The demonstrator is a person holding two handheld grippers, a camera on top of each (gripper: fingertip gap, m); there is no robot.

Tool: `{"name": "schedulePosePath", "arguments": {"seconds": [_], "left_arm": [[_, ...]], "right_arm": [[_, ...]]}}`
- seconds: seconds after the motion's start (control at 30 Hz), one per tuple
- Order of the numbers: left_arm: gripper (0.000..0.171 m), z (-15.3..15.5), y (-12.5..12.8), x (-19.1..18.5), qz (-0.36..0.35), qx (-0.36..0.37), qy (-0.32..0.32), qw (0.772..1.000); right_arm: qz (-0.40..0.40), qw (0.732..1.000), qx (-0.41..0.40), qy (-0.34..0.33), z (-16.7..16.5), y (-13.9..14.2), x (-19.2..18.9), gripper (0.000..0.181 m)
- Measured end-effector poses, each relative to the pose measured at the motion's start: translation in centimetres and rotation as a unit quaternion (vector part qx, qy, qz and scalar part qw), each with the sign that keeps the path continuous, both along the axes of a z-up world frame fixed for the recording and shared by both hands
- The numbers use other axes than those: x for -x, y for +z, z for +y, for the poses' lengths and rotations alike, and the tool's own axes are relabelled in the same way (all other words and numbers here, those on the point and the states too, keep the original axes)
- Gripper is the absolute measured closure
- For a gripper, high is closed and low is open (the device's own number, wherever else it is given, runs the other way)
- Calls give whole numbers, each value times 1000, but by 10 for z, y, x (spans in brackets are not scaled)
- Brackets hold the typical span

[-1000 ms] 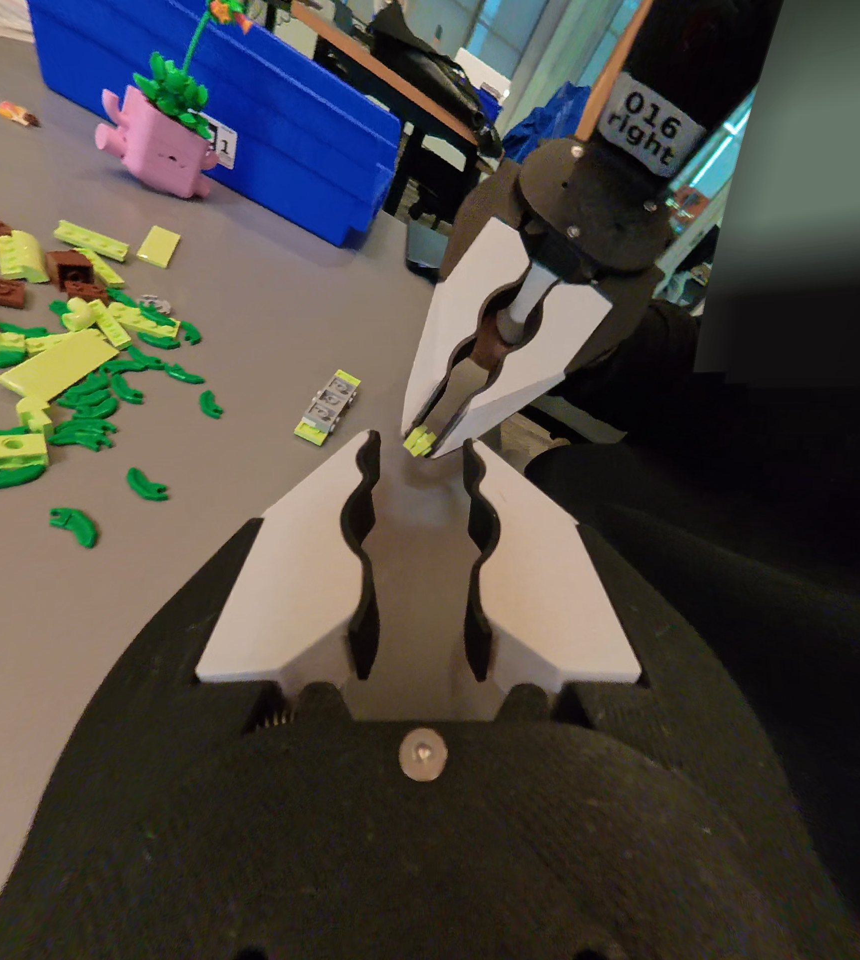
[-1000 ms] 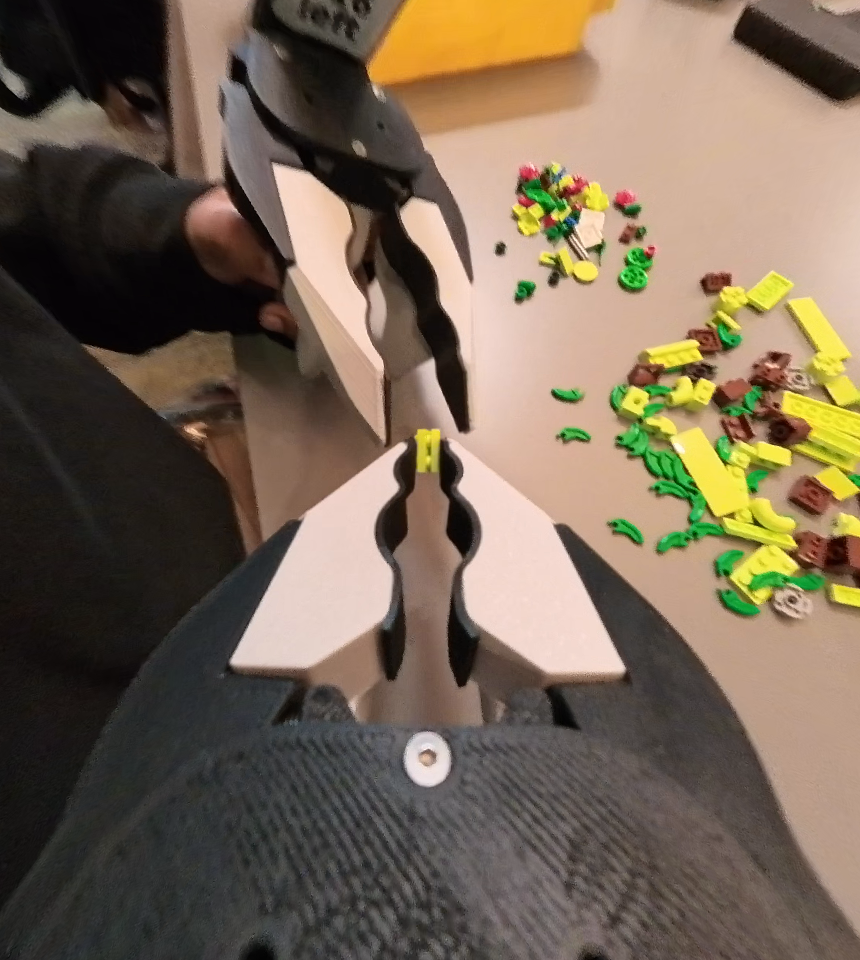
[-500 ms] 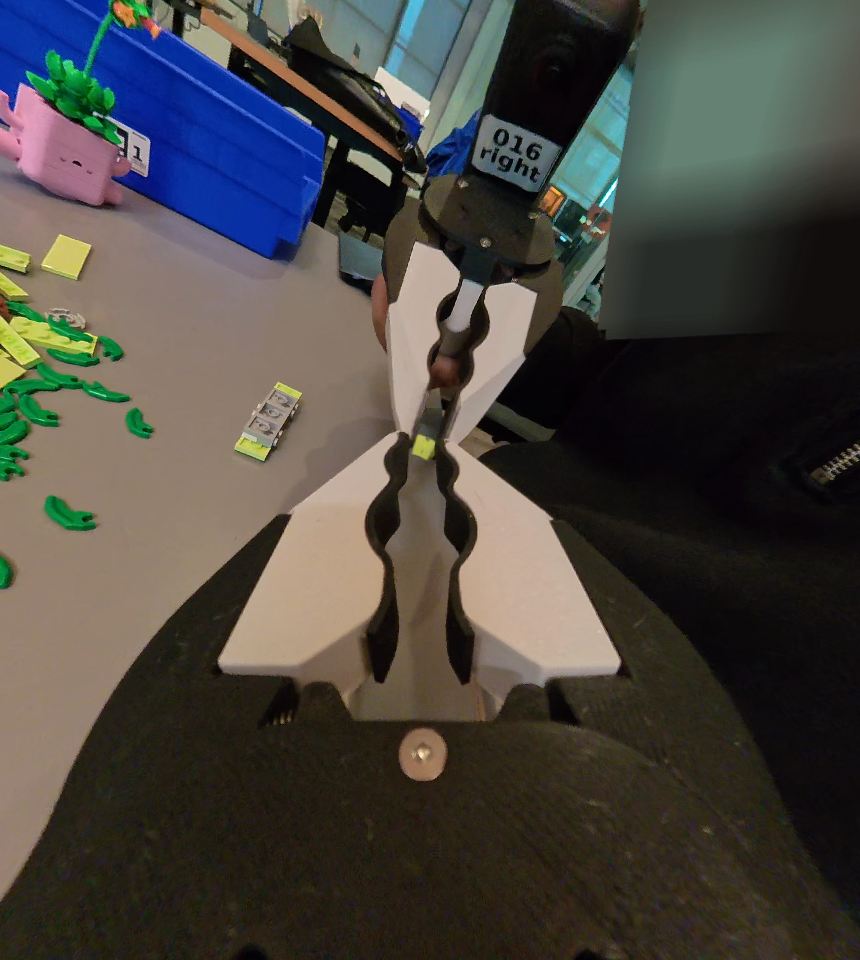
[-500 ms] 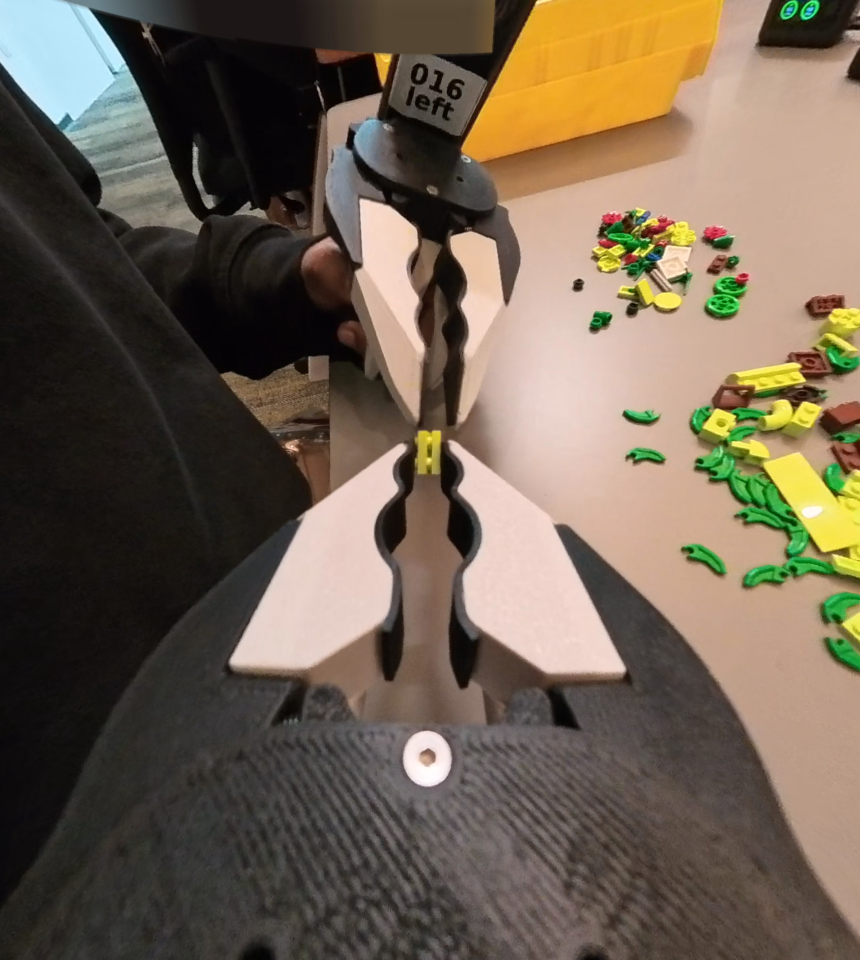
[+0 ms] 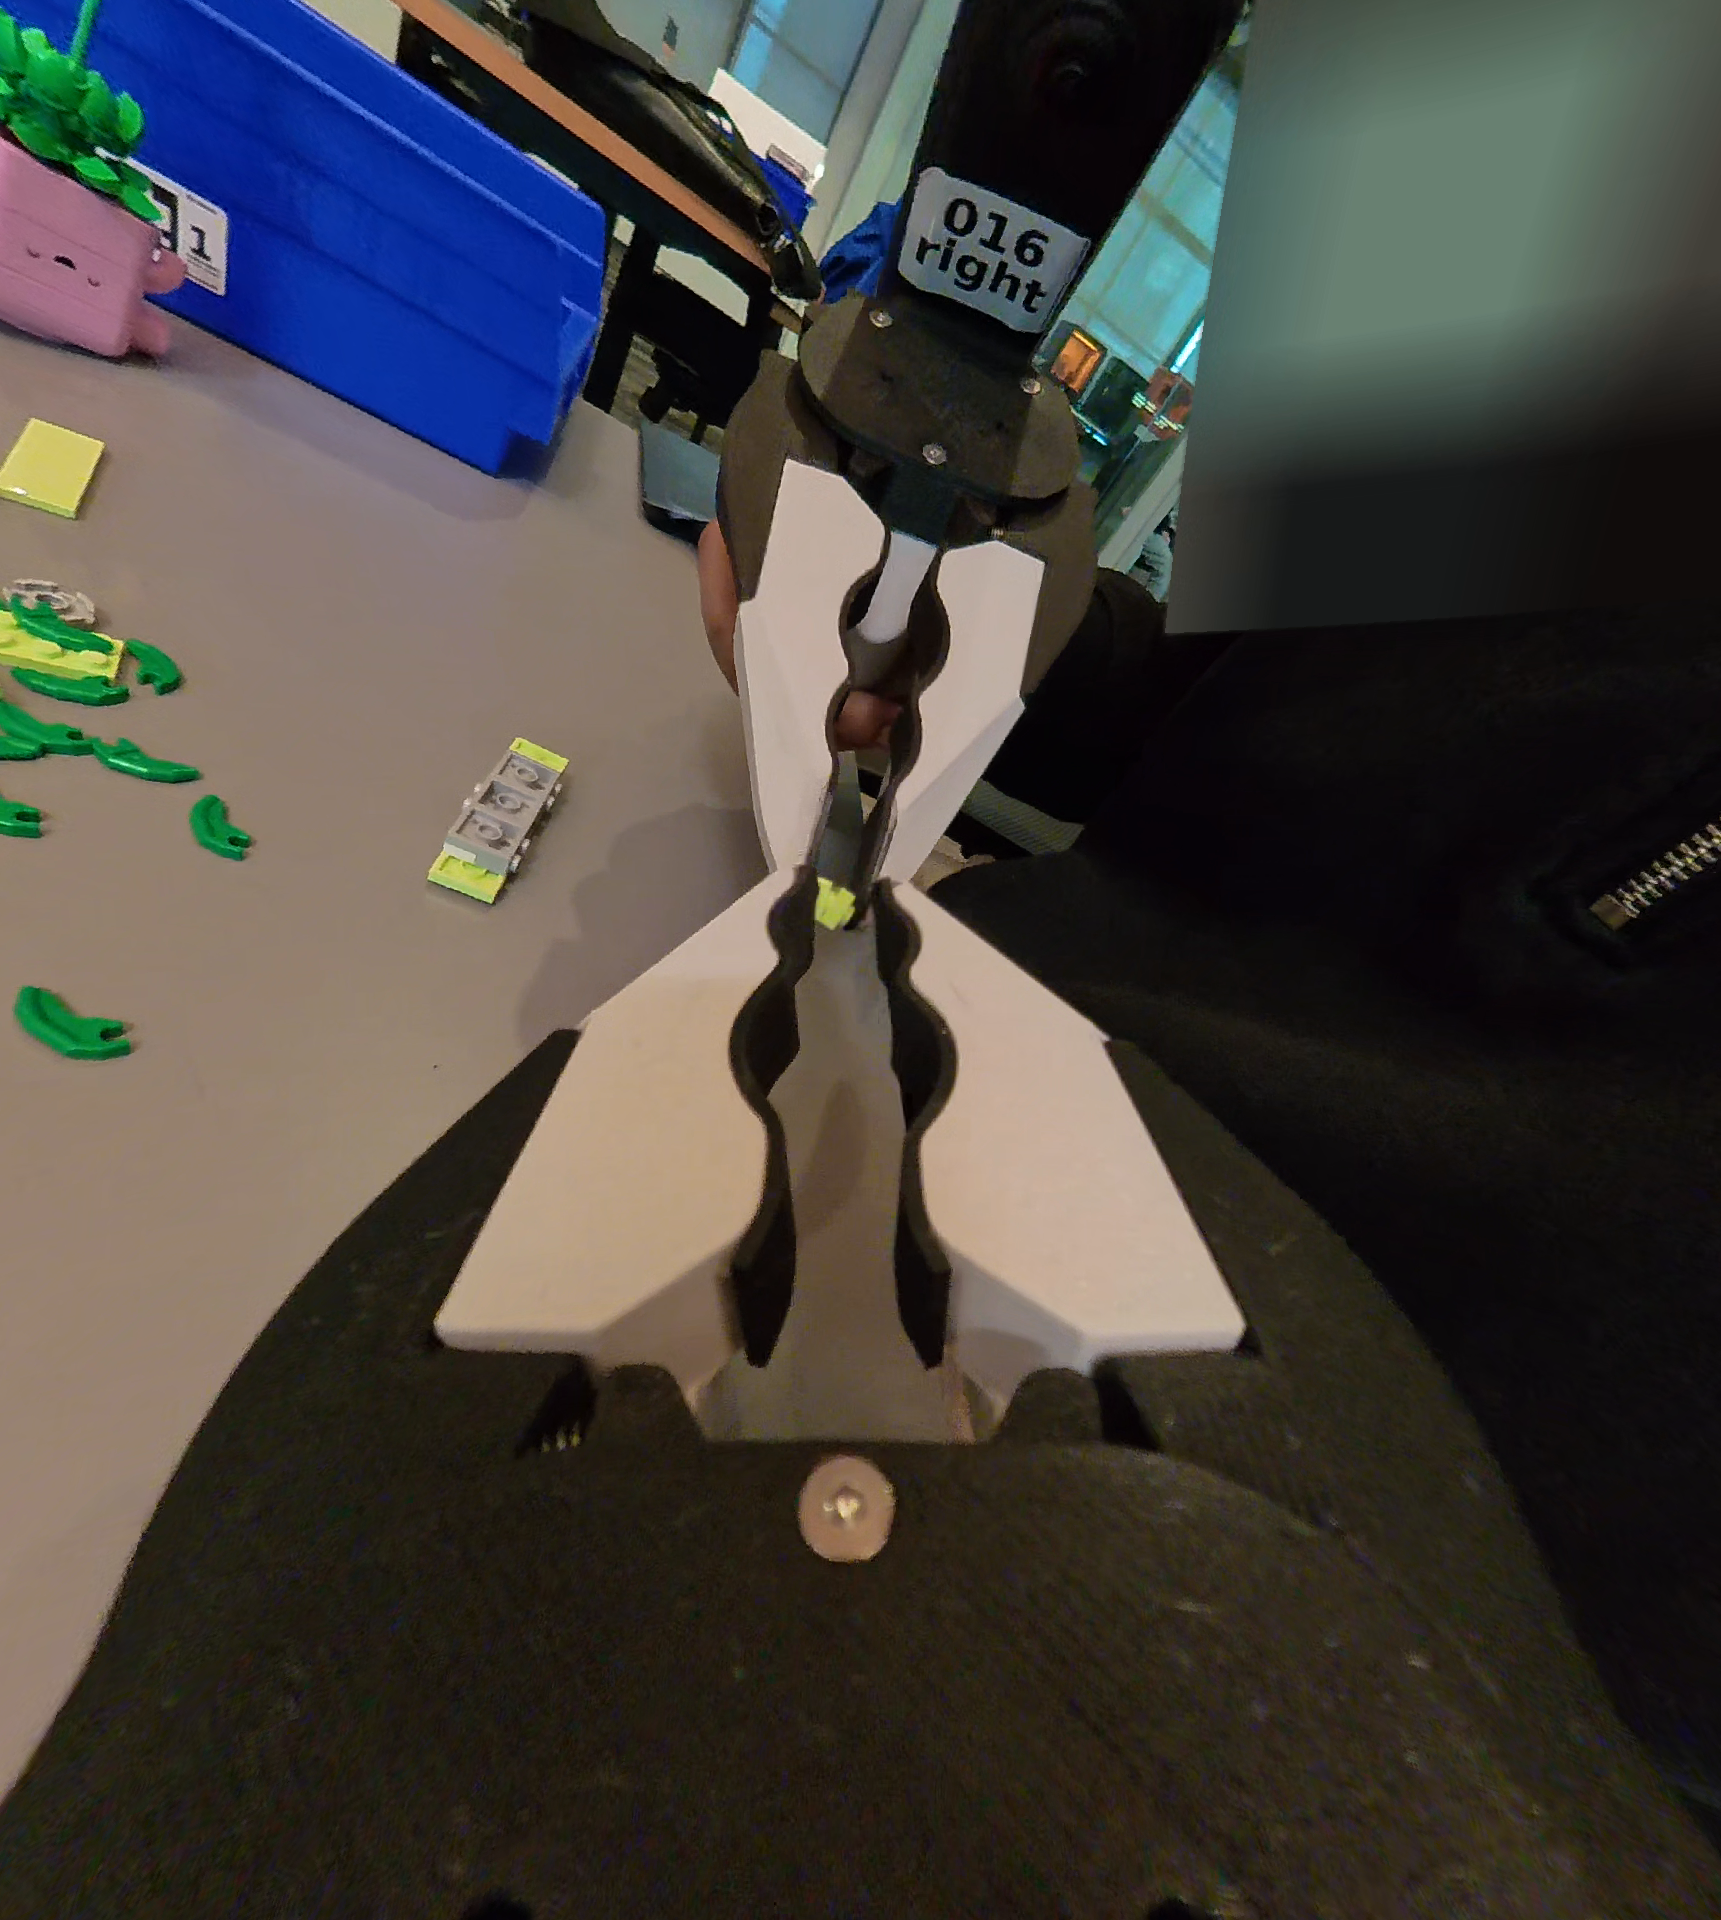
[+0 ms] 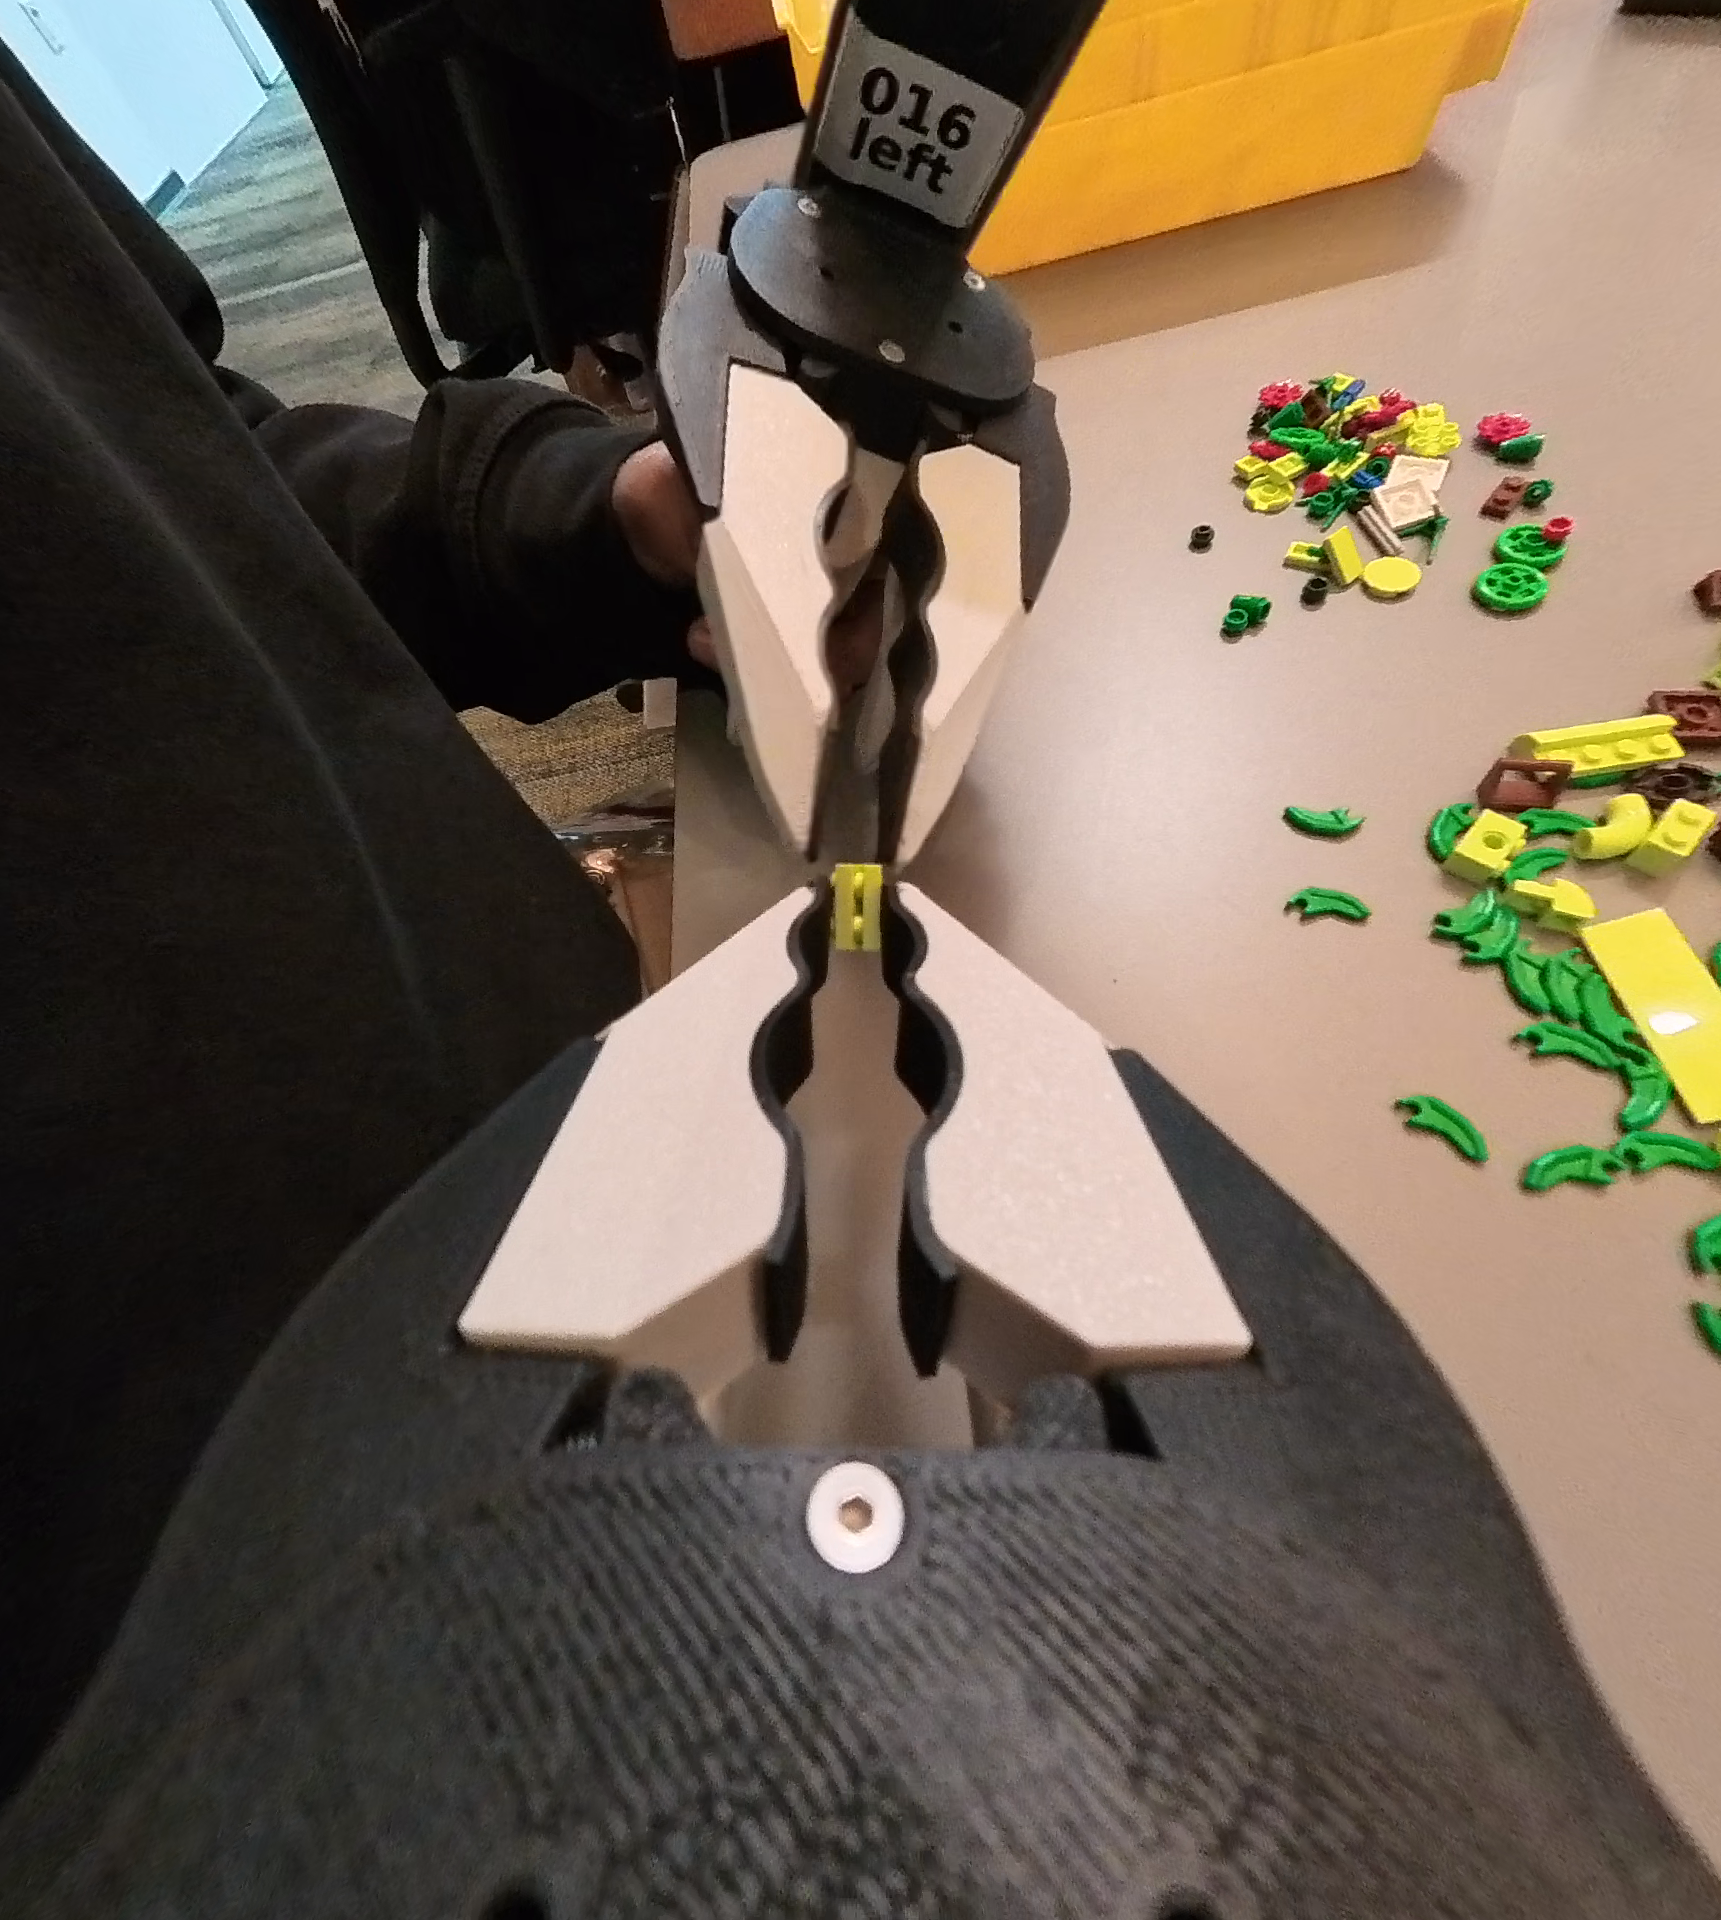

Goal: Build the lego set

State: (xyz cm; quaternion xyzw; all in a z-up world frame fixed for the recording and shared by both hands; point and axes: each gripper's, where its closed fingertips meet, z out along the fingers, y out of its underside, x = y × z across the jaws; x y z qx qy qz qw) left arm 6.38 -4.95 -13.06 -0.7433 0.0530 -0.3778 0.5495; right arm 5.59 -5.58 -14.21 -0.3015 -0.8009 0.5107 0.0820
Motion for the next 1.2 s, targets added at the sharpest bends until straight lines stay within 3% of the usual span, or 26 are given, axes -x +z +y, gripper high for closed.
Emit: {"name": "schedulePosePath", "arguments": {"seconds": [0.17, 0.37, 0.63, 0.9, 1.2], "left_arm": [[154, 0, -3, 1, 3, 9, 1, 1000], [164, 3, -9, 7, 5, 28, 18, 999], [161, 7, -17, 21, 29, 51, 59, 997], [155, 10, -28, 17, 73, 77, 62, 992], [143, 19, -59, 9, 213, 137, 51, 966]], "right_arm": [[2, 1000, -8, 3, -1, -2, 1, 174], [1, 1000, -24, -4, 1, -8, 4, 174], [-28, 972, -228, -38, 31, -70, 8, 174], [-22, 981, -188, -40, 28, -66, 3, 144], [-19, 990, -127, -53, 32, -66, 0, 157]]}}
